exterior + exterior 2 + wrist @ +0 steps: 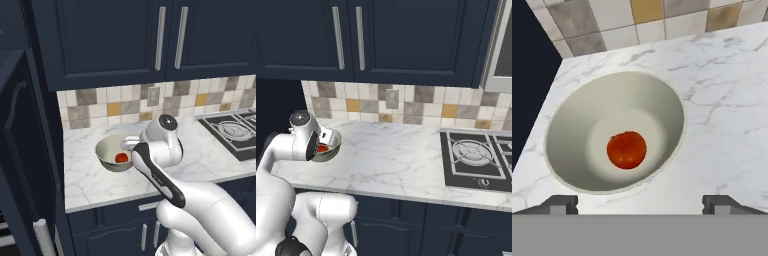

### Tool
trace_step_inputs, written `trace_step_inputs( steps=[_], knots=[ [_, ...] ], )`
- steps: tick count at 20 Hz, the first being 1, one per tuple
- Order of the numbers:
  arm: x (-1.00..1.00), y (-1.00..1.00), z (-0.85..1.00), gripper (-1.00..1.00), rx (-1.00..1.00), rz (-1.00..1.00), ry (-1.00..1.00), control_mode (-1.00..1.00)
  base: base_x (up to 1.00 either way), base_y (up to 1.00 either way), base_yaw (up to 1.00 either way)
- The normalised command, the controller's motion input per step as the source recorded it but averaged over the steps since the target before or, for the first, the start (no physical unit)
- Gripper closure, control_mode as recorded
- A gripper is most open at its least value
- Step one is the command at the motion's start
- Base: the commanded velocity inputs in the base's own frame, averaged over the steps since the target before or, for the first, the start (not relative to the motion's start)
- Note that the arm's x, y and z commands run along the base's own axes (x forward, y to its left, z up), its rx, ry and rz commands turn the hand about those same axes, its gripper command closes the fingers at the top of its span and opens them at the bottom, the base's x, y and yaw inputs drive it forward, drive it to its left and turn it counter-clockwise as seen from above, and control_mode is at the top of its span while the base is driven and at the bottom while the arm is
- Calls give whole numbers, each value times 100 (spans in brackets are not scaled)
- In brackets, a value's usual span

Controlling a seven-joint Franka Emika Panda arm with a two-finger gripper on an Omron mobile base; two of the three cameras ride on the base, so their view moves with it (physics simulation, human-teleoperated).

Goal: Pick the tomato from the cabinet and place it in the bowl. Then pick the bowl and place it in the sink. Then turn on the sink facuet.

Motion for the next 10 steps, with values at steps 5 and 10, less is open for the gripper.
trace_step_inputs(
  steps=[5, 10],
  knots=[
    [0, -18, -20, -100, 7, -12, 7, -100, 0, 0, 0],
    [1, -14, -19, -100, 11, -6, 4, -100, 0, 0, 0]
  ],
)
